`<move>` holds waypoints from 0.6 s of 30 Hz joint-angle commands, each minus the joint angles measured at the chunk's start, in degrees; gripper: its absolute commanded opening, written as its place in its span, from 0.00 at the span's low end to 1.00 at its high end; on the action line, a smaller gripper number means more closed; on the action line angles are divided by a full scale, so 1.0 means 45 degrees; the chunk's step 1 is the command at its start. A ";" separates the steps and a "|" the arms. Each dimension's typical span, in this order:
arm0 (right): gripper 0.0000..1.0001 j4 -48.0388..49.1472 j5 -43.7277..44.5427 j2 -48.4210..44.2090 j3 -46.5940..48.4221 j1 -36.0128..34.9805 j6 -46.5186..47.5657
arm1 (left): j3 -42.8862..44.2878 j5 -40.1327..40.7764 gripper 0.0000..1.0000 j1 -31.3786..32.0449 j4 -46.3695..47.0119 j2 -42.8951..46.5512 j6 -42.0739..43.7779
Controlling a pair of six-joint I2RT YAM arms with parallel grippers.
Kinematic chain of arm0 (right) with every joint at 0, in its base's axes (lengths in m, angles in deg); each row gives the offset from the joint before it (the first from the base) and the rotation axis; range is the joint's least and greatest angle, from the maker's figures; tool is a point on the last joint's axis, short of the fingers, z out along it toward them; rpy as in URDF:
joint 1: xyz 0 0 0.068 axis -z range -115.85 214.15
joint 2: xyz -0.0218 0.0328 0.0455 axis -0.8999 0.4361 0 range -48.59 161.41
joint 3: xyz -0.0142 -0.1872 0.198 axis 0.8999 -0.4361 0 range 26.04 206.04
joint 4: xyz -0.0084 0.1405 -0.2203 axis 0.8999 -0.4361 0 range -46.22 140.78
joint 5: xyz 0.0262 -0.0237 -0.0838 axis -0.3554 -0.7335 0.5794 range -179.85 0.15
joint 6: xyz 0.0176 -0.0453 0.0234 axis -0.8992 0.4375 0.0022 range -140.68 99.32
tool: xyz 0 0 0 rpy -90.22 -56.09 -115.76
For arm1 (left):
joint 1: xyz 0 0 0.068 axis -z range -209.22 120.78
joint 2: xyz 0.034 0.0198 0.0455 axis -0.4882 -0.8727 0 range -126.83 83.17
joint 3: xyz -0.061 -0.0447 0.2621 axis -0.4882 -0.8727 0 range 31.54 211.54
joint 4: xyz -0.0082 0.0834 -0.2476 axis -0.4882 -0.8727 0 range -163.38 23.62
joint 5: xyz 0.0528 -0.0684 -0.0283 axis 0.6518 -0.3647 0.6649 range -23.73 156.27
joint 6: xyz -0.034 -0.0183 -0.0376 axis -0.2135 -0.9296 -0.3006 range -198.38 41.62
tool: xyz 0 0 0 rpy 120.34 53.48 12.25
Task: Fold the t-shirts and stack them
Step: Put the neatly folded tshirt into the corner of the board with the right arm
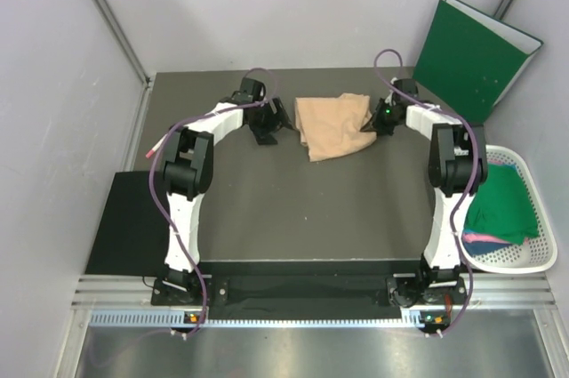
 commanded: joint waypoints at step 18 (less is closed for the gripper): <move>0.87 -0.3340 0.6391 -0.4543 0.1750 0.1942 0.3312 | -0.1633 0.0773 0.84 -0.0167 -0.0760 0.0891 0.0912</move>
